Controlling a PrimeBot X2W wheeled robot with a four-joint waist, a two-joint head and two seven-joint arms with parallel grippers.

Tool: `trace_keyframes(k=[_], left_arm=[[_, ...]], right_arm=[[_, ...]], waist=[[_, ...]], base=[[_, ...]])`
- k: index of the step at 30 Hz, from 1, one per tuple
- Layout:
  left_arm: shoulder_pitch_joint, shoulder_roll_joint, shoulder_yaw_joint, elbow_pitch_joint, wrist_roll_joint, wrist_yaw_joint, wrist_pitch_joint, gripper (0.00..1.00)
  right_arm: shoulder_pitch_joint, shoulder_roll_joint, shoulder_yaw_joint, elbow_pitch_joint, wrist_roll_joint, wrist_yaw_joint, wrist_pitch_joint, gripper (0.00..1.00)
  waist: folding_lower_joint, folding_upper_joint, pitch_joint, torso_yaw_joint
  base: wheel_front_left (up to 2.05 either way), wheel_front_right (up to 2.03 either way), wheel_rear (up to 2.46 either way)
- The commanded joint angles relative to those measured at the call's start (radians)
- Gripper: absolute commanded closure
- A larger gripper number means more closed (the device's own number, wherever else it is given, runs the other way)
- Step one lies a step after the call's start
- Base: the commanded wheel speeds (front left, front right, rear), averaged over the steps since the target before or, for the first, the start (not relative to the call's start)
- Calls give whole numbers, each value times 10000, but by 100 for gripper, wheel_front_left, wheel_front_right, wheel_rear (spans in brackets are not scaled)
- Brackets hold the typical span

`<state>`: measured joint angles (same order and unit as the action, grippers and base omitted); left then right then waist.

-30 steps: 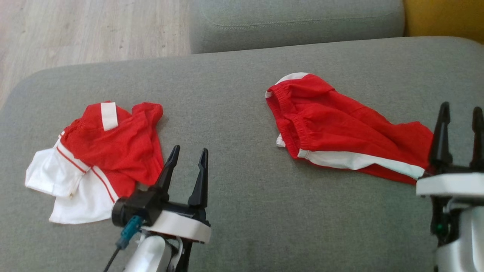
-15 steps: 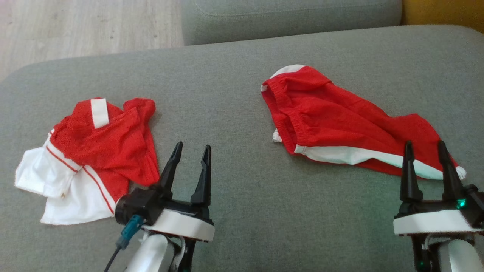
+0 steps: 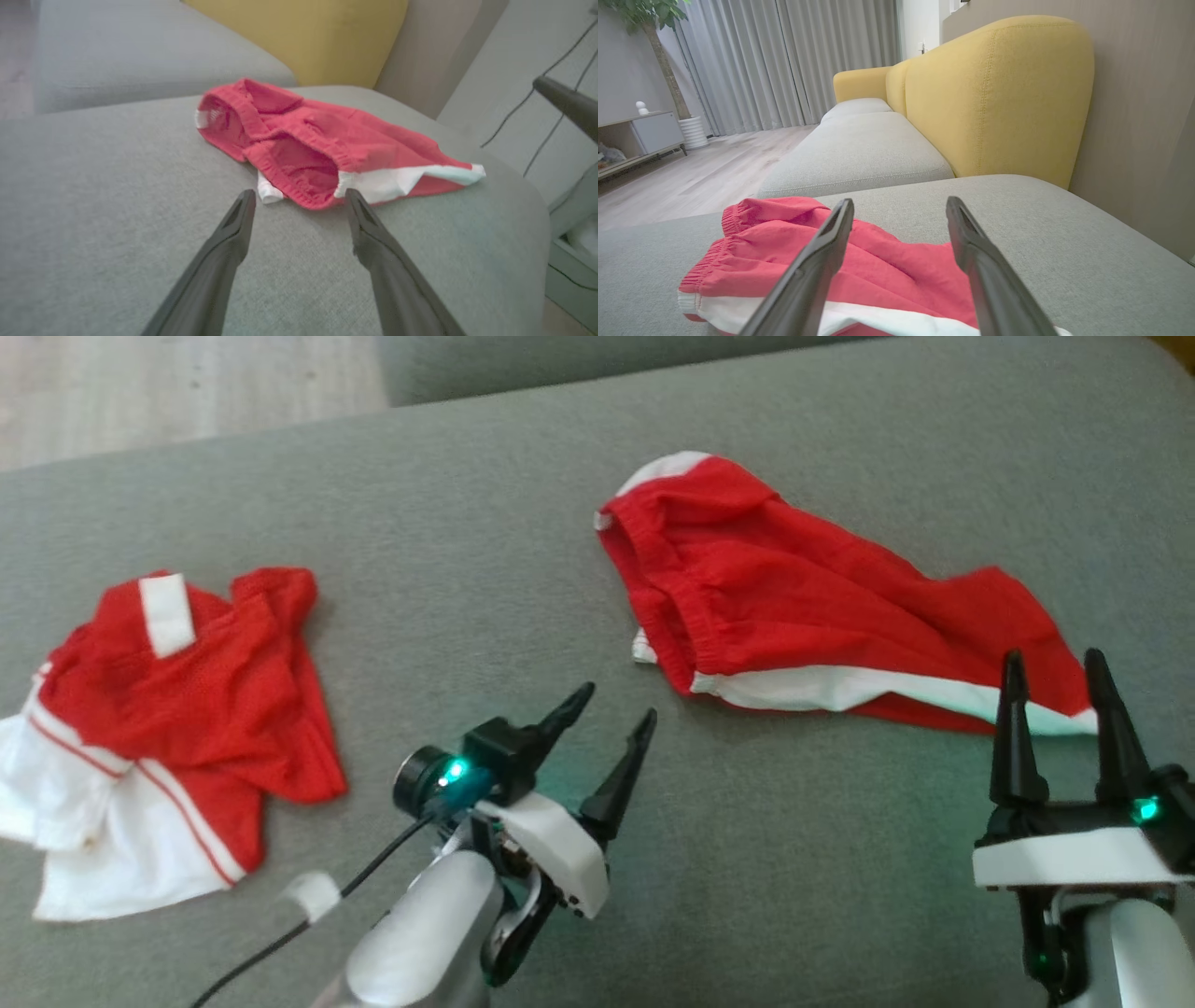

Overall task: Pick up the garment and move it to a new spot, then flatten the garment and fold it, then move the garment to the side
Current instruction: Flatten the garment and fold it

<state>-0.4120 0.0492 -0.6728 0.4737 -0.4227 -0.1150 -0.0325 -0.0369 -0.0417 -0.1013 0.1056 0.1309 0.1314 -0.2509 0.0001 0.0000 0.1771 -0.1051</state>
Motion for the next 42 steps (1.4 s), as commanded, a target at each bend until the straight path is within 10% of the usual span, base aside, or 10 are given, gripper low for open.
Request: trace_keyframes(k=[1,24,25,26,42], left_arm=[[-446,11,169,-231,-50,-42,9,0],[-2245,12,-795,1515,-995,-116,-193,0],[-2268,12,-824,1545,-1025,-118,-234,27],[-2290,12,-872,1574,-1043,-120,-260,97],[-2021,21,-1015,1242,-1047,485,-1479,100]], right_arm=[[-370,-86,243,-318,-3,-7,-108,0],[-817,-85,767,-348,475,-7,-108,0],[-818,-85,780,-344,475,-7,-108,0],[-817,-85,787,-337,470,-7,-108,0],[-348,-85,378,589,290,-7,-108,0]], waist=[[-1,0,171,-196],[-1,0,912,-1651],[-1,0,913,-1673],[-1,0,911,-1687],[-1,0,558,-944]], base=[[0,0,0],[0,0,0],[0,0,0],[0,0,0],[0,0,0]])
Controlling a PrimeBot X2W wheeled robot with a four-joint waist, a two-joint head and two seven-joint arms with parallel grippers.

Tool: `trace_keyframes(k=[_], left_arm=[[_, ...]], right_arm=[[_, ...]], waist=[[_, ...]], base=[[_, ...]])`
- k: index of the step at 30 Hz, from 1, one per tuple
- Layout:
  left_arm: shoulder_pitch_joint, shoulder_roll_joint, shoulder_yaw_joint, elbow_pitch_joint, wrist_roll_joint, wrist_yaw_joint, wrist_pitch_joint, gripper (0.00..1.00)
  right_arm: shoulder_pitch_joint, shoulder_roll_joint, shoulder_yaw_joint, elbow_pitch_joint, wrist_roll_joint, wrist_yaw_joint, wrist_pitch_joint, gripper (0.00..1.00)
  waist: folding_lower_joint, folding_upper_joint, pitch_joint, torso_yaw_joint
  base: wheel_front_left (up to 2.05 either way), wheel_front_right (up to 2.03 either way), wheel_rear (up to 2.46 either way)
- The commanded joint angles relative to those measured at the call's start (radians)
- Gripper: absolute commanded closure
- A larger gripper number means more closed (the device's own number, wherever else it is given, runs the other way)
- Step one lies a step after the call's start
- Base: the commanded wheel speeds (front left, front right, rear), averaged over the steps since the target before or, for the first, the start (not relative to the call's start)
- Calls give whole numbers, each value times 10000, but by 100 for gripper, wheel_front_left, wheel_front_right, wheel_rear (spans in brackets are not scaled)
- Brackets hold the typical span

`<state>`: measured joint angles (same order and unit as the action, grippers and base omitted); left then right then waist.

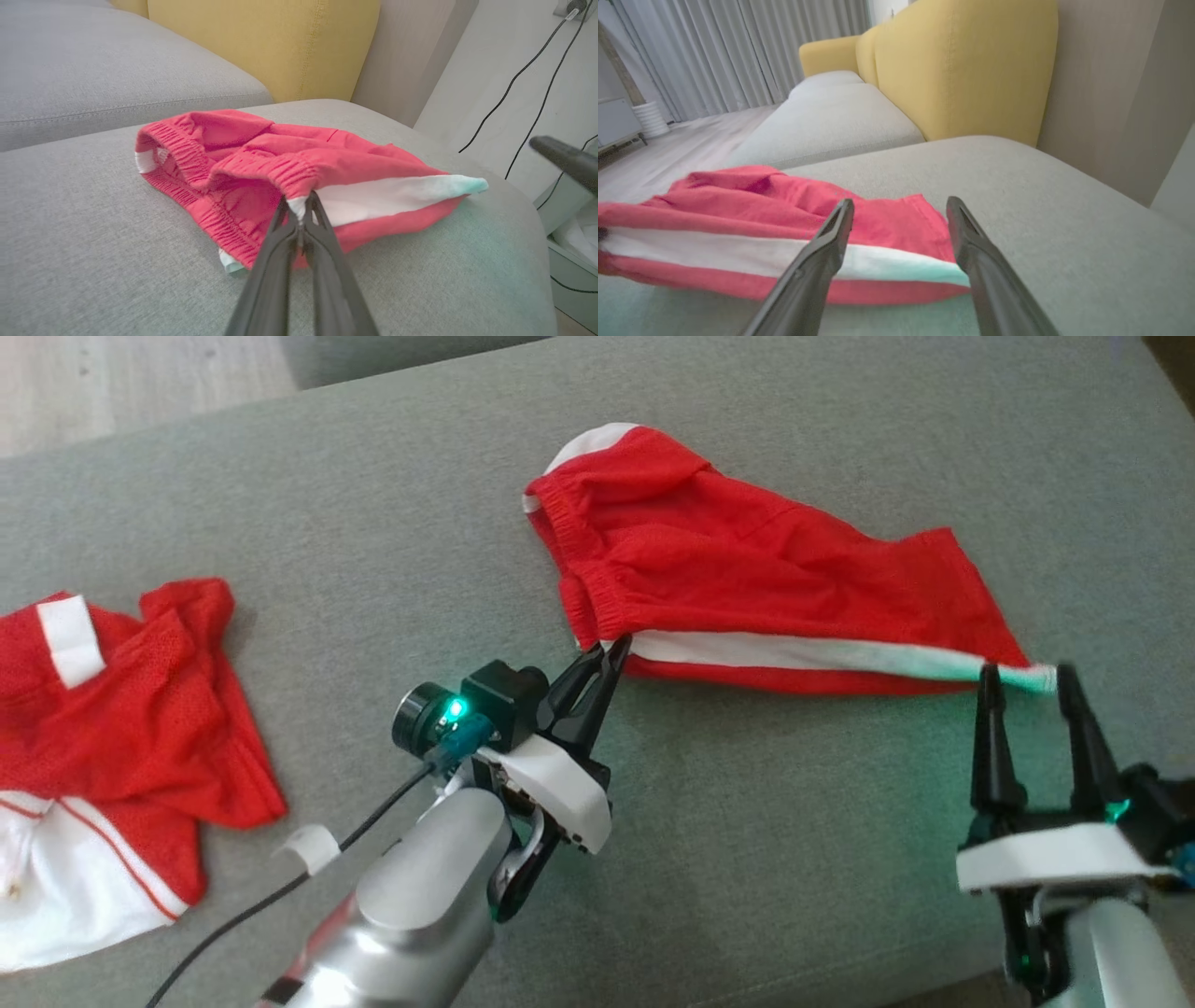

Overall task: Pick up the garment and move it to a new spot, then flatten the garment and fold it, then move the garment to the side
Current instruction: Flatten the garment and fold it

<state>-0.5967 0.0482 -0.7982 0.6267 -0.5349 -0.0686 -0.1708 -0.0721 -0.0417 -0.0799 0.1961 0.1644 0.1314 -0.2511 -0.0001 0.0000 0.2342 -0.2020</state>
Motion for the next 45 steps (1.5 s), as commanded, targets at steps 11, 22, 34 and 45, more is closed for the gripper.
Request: trace_keyframes(k=[11,22,34,45], left_arm=[[101,206,100,-715,112,226,-154,100],[111,350,-10,-1140,80,339,63,100],[110,552,-135,-1498,58,435,312,100],[130,603,-224,-1599,-12,521,420,100]], right_arm=[[-755,-85,-948,2413,-154,-7,-63,0],[-1747,-85,-1468,3803,-568,-7,-101,0],[-2153,-85,-1680,4190,-677,-7,-105,0],[-2269,-85,-1778,4255,-606,-7,-106,0]], waist=[[1,0,-106,269],[1,0,29,335],[1,0,183,332],[1,0,232,368]], base=[[0,0,0],[0,0,0],[0,0,0],[0,0,0]])
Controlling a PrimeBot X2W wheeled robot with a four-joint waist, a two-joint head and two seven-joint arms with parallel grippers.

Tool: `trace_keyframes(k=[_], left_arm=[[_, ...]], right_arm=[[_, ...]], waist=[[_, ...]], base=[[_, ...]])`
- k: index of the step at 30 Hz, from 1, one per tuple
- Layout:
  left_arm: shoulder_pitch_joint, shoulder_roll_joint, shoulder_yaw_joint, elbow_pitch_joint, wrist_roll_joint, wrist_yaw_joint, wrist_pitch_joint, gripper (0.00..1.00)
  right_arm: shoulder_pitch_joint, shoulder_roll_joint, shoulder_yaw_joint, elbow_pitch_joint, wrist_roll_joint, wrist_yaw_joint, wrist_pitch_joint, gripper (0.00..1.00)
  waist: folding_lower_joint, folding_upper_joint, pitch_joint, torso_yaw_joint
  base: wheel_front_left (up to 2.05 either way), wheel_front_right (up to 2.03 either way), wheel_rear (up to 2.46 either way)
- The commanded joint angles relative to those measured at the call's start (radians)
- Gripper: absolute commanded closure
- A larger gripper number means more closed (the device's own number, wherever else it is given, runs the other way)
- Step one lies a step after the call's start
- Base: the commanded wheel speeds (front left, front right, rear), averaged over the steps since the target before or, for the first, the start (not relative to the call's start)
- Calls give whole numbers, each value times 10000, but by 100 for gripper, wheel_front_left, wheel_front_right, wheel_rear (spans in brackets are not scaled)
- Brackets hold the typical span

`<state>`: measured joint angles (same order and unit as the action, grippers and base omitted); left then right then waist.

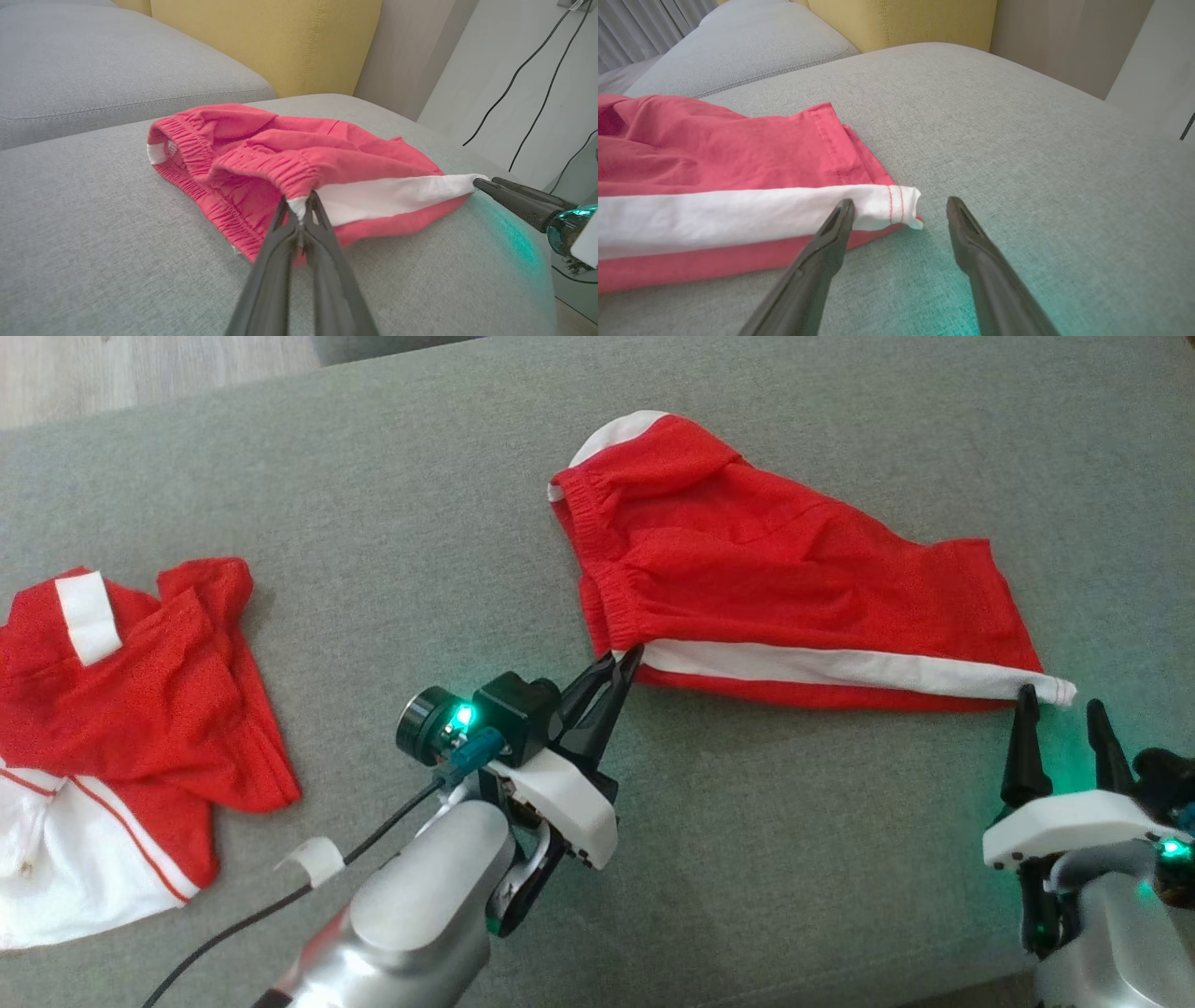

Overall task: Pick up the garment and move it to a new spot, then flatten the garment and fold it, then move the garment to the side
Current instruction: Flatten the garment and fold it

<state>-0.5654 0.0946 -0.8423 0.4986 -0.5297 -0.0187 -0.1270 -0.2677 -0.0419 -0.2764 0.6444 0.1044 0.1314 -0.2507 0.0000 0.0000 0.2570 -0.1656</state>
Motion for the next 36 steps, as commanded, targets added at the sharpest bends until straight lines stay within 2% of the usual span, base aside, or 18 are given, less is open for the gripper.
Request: trace_keyframes(k=[1,15,16,17,18,19,29,36], left_arm=[[-189,141,210,-328,-68,29,-10,100],[-302,220,93,-422,-107,63,74,100],[-309,227,85,-426,-111,64,78,100],[-316,235,79,-429,-114,66,80,100],[-324,241,72,-433,-117,69,83,100],[-333,246,66,-436,-120,73,86,100],[-384,308,31,-480,-167,132,83,100],[-358,376,92,-473,-274,168,-19,100]], right_arm=[[-334,-83,194,-214,-16,-7,-110,0],[-528,-83,257,-101,-142,-7,-110,0],[-535,-83,283,-69,-139,-7,-110,3],[-547,-83,295,-39,-135,-7,-110,46],[-559,-83,295,-17,-139,-7,-110,75],[-571,-83,290,3,-146,-7,-110,100],[-593,-83,236,-179,-215,-7,-110,100],[-320,-83,445,-1742,-214,-7,-110,100]], waist=[[0,0,16,11],[0,0,161,96],[0,0,166,105],[0,0,171,112],[0,0,182,120],[0,0,193,128],[0,0,256,162],[0,0,-41,188]], base=[[0,0,0],[0,0,0],[0,0,0],[0,0,0],[0,0,0],[0,0,0],[0,0,0],[0,0,0]])
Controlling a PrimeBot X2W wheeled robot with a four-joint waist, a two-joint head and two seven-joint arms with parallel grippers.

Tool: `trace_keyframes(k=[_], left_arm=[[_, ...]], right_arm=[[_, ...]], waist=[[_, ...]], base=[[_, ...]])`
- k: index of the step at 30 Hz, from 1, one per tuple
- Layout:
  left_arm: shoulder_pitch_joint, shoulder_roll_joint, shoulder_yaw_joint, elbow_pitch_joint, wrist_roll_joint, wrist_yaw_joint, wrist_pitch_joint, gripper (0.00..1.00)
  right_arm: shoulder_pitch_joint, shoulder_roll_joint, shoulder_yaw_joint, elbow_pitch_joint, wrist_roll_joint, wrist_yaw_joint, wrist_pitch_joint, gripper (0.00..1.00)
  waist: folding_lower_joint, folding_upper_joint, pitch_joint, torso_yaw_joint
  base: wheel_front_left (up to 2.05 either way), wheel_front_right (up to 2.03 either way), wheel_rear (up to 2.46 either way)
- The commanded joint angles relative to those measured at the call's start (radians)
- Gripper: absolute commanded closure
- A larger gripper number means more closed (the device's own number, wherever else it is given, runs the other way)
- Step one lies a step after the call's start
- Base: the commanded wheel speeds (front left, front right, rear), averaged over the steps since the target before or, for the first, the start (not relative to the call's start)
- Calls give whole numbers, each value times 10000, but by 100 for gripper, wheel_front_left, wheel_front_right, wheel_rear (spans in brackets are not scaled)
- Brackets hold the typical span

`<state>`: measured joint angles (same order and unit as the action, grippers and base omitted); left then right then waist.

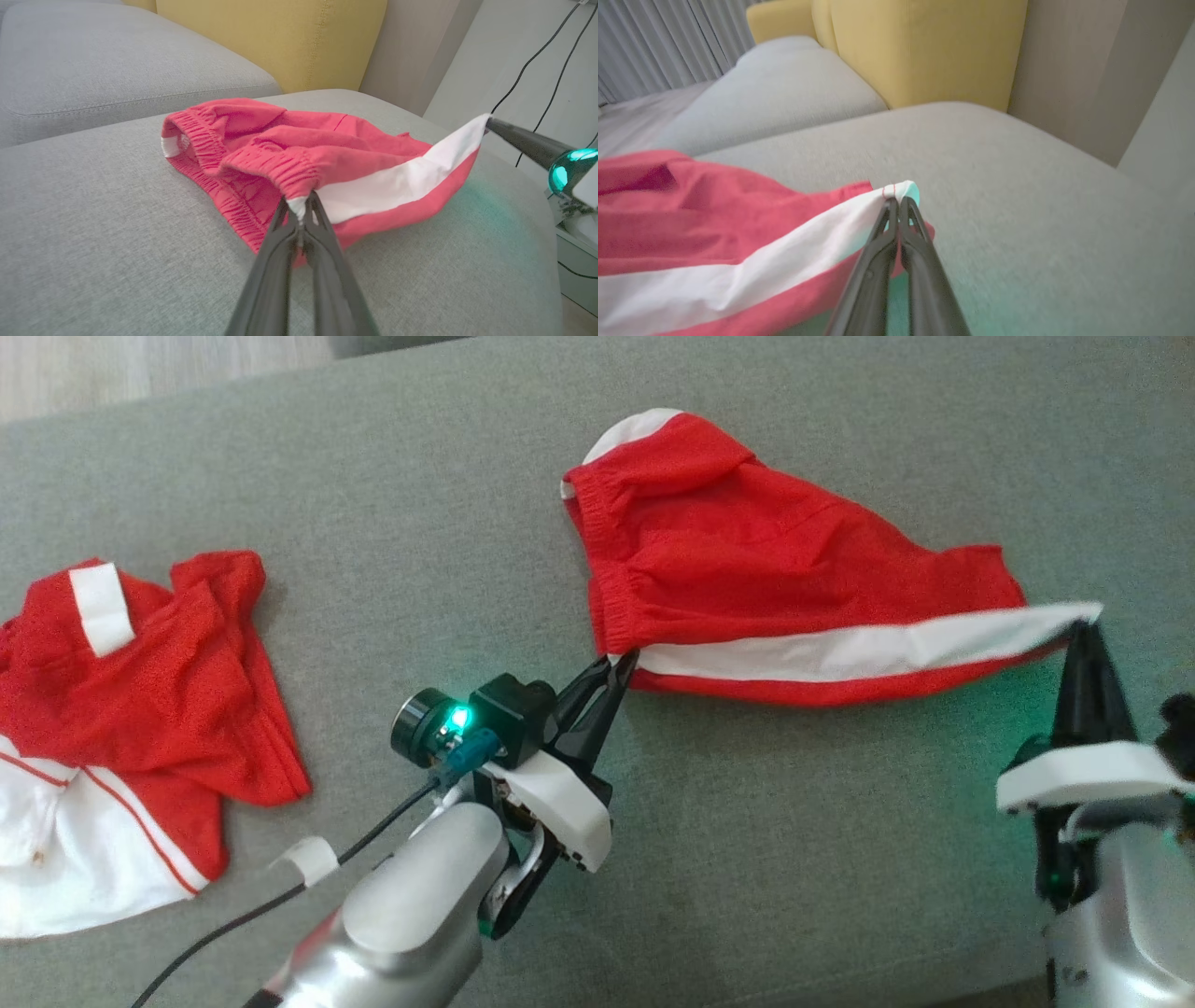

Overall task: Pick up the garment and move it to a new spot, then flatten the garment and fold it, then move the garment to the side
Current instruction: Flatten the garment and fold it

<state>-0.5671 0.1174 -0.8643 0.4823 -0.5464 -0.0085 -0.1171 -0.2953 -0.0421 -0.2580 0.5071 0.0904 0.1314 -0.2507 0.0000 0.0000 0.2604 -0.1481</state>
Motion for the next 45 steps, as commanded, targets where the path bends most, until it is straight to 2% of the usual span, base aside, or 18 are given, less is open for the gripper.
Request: trace_keyframes(k=[1,5,13,21,27,38,45], left_arm=[[-351,165,327,-320,-125,69,-121,100],[-615,290,253,-381,-37,11,64,100],[-2110,783,746,-780,-159,-264,700,100],[-4042,1283,1327,-724,-455,-659,1564,100],[-4686,1459,1720,-573,-573,-608,1424,100],[-3877,1483,1916,-1213,-1004,-209,1278,100],[-3203,1791,2065,-2048,-1385,55,1579,100]], right_arm=[[11,-81,306,-699,-59,-7,-110,100],[85,-81,473,-2193,-26,-7,-110,100],[-711,-87,760,-3953,-878,-7,-110,100],[-2457,-864,1757,-3746,-968,-7,227,100],[-3121,-1361,2096,-3614,-874,-7,417,100],[-1912,-1759,1924,-3885,-702,-7,1229,100],[-1379,-1968,2186,-4234,-405,-7,1854,100]], waist=[[0,0,-149,28],[0,0,-484,181],[0,0,-1520,455],[0,0,-2660,561],[0,0,-3056,677],[0,0,-3401,1007],[0,0,-3133,935]], base=[[0,0,0],[0,0,0],[0,0,0],[0,0,0],[0,0,0],[0,0,0],[0,0,0]])
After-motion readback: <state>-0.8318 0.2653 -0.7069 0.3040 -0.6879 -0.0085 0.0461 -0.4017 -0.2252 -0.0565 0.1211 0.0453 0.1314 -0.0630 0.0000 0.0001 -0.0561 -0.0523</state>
